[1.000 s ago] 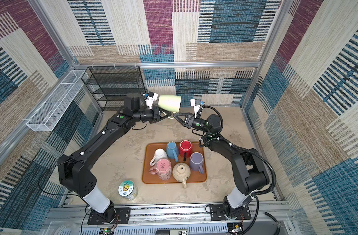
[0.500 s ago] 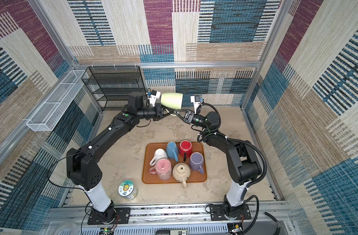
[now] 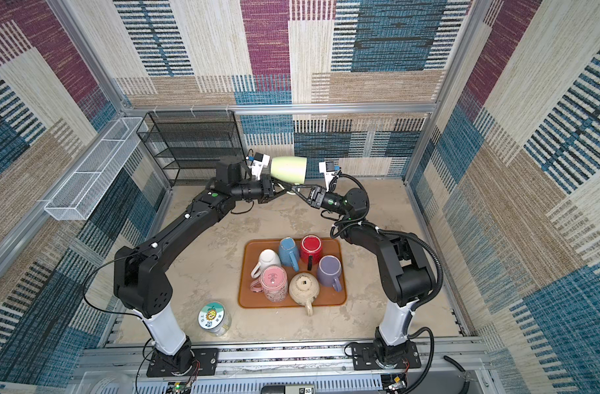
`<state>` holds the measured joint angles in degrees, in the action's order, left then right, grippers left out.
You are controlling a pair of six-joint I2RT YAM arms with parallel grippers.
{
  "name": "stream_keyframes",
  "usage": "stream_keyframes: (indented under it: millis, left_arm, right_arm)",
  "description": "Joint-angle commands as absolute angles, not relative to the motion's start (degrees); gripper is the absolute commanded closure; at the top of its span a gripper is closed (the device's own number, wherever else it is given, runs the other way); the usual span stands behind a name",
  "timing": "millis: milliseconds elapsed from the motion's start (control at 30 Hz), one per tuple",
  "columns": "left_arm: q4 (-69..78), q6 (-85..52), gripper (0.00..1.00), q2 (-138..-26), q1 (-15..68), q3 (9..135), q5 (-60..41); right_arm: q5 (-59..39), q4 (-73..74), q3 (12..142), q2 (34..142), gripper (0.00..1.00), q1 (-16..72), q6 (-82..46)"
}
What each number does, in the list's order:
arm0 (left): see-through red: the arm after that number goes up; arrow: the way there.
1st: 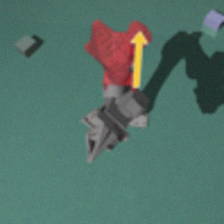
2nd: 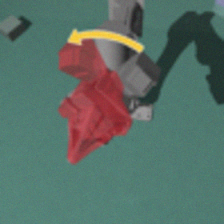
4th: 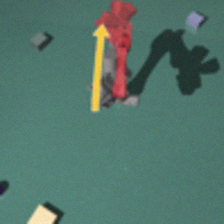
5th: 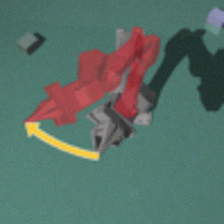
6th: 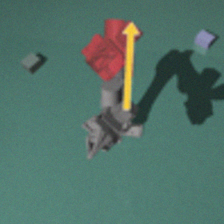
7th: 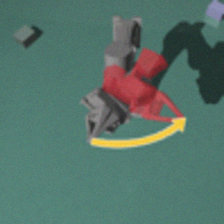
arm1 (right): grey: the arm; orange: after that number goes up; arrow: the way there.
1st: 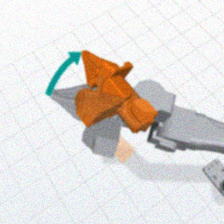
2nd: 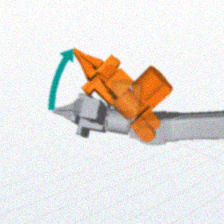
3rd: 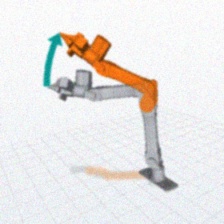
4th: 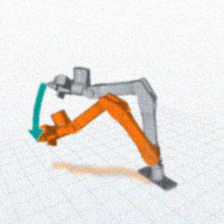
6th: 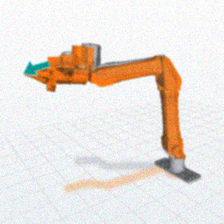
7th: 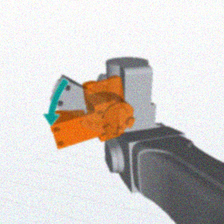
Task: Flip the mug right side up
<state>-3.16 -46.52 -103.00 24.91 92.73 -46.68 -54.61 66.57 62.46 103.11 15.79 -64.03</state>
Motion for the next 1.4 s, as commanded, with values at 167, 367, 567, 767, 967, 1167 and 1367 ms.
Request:
stream_keyframes:
  millis: [167, 367, 567, 767, 967, 1167, 1367]
  left_arm:
    - [-1.3, -45.4, 0.71, -100.8, 23.5, 89.5, -47.7]
    - [-1.6, -44.9, 0.57, -99.0, 22.2, 86.7, -45.8]
    - [-8.8, -39.4, 0.33, -95.8, 21.2, 85.2, -43.4]
    - [-12.2, -36.6, 0.09, -90.2, 18.6, 79.7, -42.3]
    - [-25.1, -26.1, 0.07, -84.6, 16.8, 78.3, -32.8]
    - [-29.1, -19.9, 0.01, -76.2, 16.4, 71.2, -18.1]
    - [-29.1, -21.6, 0.00, -72.6, 16.4, 63.7, -20.1]
  right_arm:
    - [-51.8, 71.7, 61.1, 102.2, 1.00, 14.8, -66.7]
    - [-51.4, 69.6, 58.6, 100.8, 1.00, 13.4, -65.4]
    - [-50.2, 53.9, 58.7, 95.7, 1.00, 11.9, -56.4]
    - [-46.8, 17.1, 68.2, 92.8, 1.00, 10.0, -36.9]
    - [-38.7, -8.1, 75.5, 92.4, 1.00, 7.3, -24.9]
    - [-26.8, -27.1, 82.5, 95.2, 1.00, 6.0, -15.9]
    - [-13.2, -39.1, 89.0, 100.6, 1.00, 5.1, -9.7]
